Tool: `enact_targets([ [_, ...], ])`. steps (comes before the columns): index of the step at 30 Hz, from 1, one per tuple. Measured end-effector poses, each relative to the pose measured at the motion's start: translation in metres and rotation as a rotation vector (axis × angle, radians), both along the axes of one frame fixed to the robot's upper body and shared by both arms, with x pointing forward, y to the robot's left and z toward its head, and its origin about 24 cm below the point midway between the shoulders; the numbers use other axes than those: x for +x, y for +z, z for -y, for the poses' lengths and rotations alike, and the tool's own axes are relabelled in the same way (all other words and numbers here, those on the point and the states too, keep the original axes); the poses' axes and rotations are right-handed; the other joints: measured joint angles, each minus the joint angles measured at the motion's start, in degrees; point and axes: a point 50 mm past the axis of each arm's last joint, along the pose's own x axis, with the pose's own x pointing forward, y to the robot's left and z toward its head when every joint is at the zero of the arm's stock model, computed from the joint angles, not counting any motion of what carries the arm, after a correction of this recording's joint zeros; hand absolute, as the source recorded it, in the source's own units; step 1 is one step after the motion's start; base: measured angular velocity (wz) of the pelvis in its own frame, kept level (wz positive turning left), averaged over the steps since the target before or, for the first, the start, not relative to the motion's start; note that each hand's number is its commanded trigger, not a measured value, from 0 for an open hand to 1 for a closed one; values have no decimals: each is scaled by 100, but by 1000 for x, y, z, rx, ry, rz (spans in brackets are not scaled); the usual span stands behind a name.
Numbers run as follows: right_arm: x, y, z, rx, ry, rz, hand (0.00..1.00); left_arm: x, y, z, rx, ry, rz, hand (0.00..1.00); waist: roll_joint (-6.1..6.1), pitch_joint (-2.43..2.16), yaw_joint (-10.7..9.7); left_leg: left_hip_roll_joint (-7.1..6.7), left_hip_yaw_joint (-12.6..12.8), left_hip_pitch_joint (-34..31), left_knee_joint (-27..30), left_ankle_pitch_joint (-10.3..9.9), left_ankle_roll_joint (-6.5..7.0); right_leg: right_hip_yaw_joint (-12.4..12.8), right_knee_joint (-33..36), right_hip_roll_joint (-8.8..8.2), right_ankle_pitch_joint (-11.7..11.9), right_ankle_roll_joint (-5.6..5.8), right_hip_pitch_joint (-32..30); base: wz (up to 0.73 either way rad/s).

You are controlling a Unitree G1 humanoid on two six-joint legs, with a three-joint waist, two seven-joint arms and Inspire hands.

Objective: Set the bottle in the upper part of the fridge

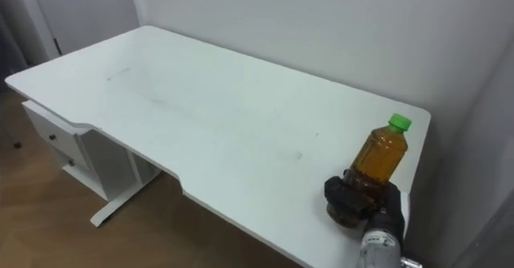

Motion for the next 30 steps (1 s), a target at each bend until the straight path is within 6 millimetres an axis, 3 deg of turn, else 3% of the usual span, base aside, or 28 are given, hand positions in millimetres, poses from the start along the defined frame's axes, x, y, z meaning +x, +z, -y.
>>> enact_targets([
  [8, -13, 31, -19, -37, 188, 171, 100, -2, 2, -12, 29, 64, 8, 0, 36, -24, -196, 4, 113, 430, -182, 0, 0, 152, -73, -4, 0, 10, 317, -6],
  [10, -16, 36, -23, -54, 226, 200, 100, -3, 2, -12, 31, 70, 6, 0, 67, -61, -318, 4, 125, 474, -189, 0, 0, 166, -86, -3, 2, 12, 367, -4],
  [14, -20, 39, -25, -78, 265, 225, 100, -9, 2, -15, 36, 84, -7, 0, 87, -88, -502, 13, 203, 742, -295, 0, 1, 276, -94, -4, 0, 15, 526, -11],
  [16, -25, 41, -22, -91, 272, 230, 100, -10, 3, -17, 41, 98, -6, 0, 50, -138, -589, 14, 210, 779, -325, 0, 0, 280, -93, -3, -2, 19, 556, -4],
  [21, -28, 56, -19, -132, 325, 276, 100, -13, 3, -19, 46, 112, -10, 0, 14, -158, -729, 28, 300, 979, -408, 9, 5, 354, -94, -4, 0, 20, 680, -10],
  [30, -36, 101, -16, -203, 345, 469, 100, -13, 6, -28, 79, 128, -4, 0, -47, -153, -910, 40, 341, 1075, -434, 7, 3, 385, -93, 0, 1, 20, 704, -1],
])
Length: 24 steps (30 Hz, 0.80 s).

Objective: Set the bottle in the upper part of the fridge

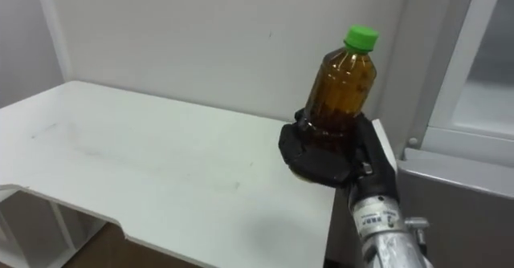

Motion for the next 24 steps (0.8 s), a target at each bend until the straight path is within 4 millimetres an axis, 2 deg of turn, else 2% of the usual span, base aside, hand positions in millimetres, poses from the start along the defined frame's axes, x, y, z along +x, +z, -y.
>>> enact_targets([
  [5, -4, 19, 14, 22, -24, 76, 100, -7, 0, -2, 5, 28, -12, 0, -19, 8, -93, 18, 113, 52, -49, -3, 0, 90, 0, 2, 1, 0, 8, -9],
  [15, -9, 35, 33, -14, -77, 129, 100, -8, 1, -6, 10, 42, -10, 0, -57, 9, -399, 45, 276, 198, -140, -3, 0, 252, 9, 6, 2, 2, 27, -9],
  [16, -11, 40, 37, -32, -87, 148, 100, -8, 1, -6, 11, 41, -9, 0, -70, 12, -470, 45, 281, 192, -143, -3, 0, 258, 11, 6, 2, 2, 6, -5],
  [21, -23, 64, 49, -57, -131, 243, 100, -9, 1, -8, 19, 56, -6, 0, -195, 3, -515, 73, 443, 232, -182, -6, -4, 426, 14, 17, 3, 1, -61, -15],
  [24, -25, 67, 51, -50, -135, 254, 100, -8, 2, -10, 23, 64, -2, 0, -229, -1, -554, 96, 507, 346, -183, -50, -9, 522, -1, 40, 5, 2, 13, -17],
])
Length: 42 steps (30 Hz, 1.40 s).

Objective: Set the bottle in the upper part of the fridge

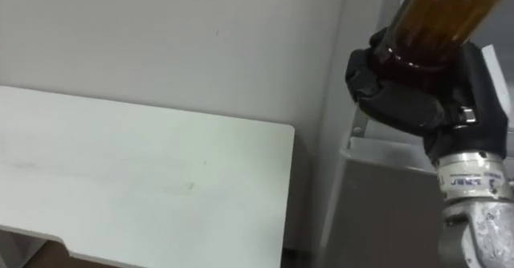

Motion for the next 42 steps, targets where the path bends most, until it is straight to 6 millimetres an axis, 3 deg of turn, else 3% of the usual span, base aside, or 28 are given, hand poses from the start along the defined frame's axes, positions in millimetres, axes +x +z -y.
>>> enact_targets([
  [5, -2, -1, 0, -3, 2, -1, 100, -2, 1, -2, 7, 6, -3, 0, 5, -4, -109, 87, 142, 132, 24, -87, -46, 179, -5, 87, 13, -20, 83, -17],
  [17, -7, 5, 19, 33, -100, 28, 100, -2, 1, -3, 5, 12, 0, 0, 91, 2, -362, 125, 272, 244, 4, -94, -55, 270, -6, 109, 22, -34, 115, -5],
  [21, -10, -2, 22, 36, -120, 0, 100, -3, 2, -4, 9, 17, 0, 0, 83, 5, -424, 141, 282, 272, 5, -96, -61, 285, -5, 125, 24, -38, 110, 0],
  [30, -15, -12, 35, 57, -166, -47, 100, -5, 2, -6, 15, 27, 3, 0, 58, 12, -408, 176, 339, 299, 5, -107, -81, 338, -4, 153, 35, -56, 100, -3],
  [36, -14, -14, 43, 103, -175, -59, 100, -5, 3, -8, 22, 33, 11, 0, -1, -11, -393, 180, 348, 296, -2, -108, -81, 333, -2, 153, 38, -60, 129, -1],
  [42, -3, -38, 72, 105, -261, -207, 100, -7, 5, -14, 39, 46, 9, 0, -80, -11, -237, 180, 347, 234, 18, -109, -81, 335, 7, 152, 40, -63, 106, 0],
])
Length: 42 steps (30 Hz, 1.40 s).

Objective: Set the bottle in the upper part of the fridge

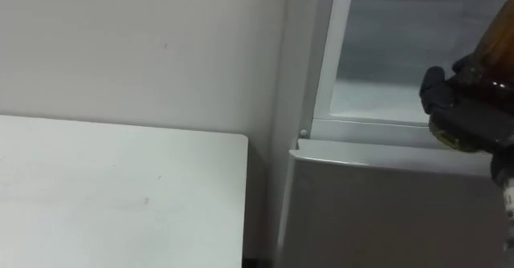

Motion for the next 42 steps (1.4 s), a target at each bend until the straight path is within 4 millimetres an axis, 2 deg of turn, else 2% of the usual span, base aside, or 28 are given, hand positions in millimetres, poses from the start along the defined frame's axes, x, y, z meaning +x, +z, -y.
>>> enact_targets([
  [4, 6, -9, 10, 24, -38, -53, 100, -3, 0, -1, 3, 2, -10, 0, 19, 7, 62, 0, -16, -50, 22, 1, 0, -10, 11, 0, 2, -4, -101, 0],
  [10, 14, -19, 25, 155, -107, -80, 100, -8, -1, 0, -6, 18, -27, 0, 31, 13, 173, -5, -74, -103, 33, 2, 1, -62, 12, -2, 1, -3, -97, 5],
  [15, 26, -17, 32, 247, -147, -80, 100, -11, 0, -1, -3, 36, -41, 0, 21, 33, 182, -6, -88, -107, 26, 2, -1, -69, 12, -1, -2, 1, -108, 1],
  [19, 35, -13, 40, 284, -206, -84, 100, -11, 1, -4, 4, 48, -34, 0, -46, 70, 184, -8, -87, -129, 20, 0, -3, -68, 12, 1, -4, 3, -147, 0],
  [22, 34, -10, 47, 273, -229, -88, 100, -10, 2, -5, 9, 47, -27, 0, -74, 58, 207, -10, -91, -205, 35, 1, -2, -84, 11, 0, -3, 1, -176, 1],
  [29, 30, 14, 61, 218, -263, -58, 100, -21, 6, -11, 33, 87, -31, 0, -50, 24, 173, -8, -247, -345, 168, 1, -3, -307, 4, -5, -3, 2, -216, 12],
  [32, 34, 29, 59, 207, -247, -25, 100, -25, 6, -11, 32, 91, -40, 0, 2, -11, 192, -3, -259, -384, 178, 2, -4, -340, 4, -5, -4, 0, -243, 0],
  [35, 39, 43, 55, 186, -228, 1, 100, -27, 7, -11, 33, 91, -44, 0, 27, -28, 191, -3, -265, -407, 189, 2, -4, -342, 7, -5, -5, -4, -261, 0],
  [38, 39, 52, 60, 154, -247, -1, 100, -27, 7, -11, 34, 91, -44, 0, 11, -27, 281, -4, -276, -410, 195, 1, -4, -344, 7, -4, -2, -8, -249, 0],
  [42, 38, 55, 63, 168, -254, 3, 100, -31, 8, -11, 36, 90, -52, 0, -24, -35, 329, -6, -320, -414, 206, 1, -4, -396, 7, -4, -2, -9, -220, 6],
])
